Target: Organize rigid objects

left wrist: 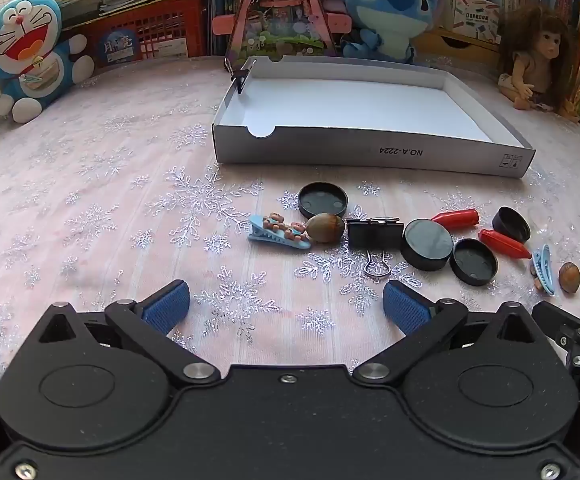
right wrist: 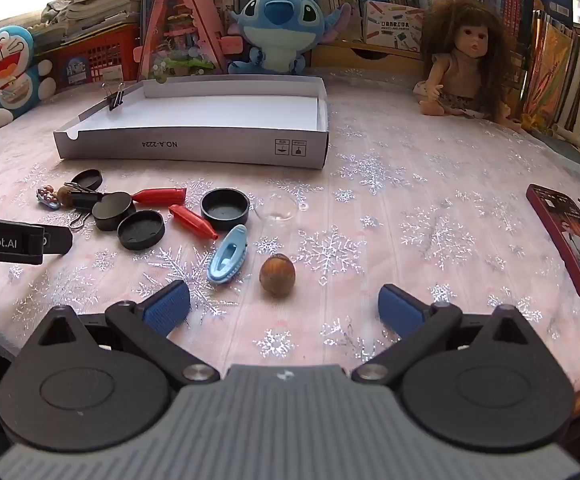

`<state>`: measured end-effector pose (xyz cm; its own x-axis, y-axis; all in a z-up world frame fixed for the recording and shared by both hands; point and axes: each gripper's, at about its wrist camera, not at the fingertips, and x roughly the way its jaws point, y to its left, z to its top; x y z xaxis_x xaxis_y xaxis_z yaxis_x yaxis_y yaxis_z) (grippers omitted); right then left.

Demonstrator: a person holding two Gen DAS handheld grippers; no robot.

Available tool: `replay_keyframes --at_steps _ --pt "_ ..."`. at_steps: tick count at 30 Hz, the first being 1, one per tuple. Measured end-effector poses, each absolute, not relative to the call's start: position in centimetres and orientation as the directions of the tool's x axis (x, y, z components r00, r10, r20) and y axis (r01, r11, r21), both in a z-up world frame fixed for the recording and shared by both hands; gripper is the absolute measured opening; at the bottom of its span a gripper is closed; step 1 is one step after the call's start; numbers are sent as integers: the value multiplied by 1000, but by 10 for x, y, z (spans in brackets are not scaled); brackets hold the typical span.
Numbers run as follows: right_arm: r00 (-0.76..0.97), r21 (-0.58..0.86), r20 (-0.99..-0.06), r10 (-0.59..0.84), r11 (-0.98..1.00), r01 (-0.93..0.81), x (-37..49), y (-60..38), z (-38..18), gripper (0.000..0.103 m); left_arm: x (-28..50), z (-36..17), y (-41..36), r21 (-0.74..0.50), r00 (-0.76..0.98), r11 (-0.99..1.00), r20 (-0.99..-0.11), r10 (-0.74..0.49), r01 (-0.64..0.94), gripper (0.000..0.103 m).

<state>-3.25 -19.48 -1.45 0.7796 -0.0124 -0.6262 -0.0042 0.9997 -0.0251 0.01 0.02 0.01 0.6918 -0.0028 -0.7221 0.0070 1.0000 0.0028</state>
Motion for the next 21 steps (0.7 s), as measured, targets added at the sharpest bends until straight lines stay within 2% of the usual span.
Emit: replay_keyframes --at_steps 21 --pt "779 -27 -627 -14 1000 -4 -33 -193 -14 103 0 0 0 8 694 1000 -720 0 8 103"
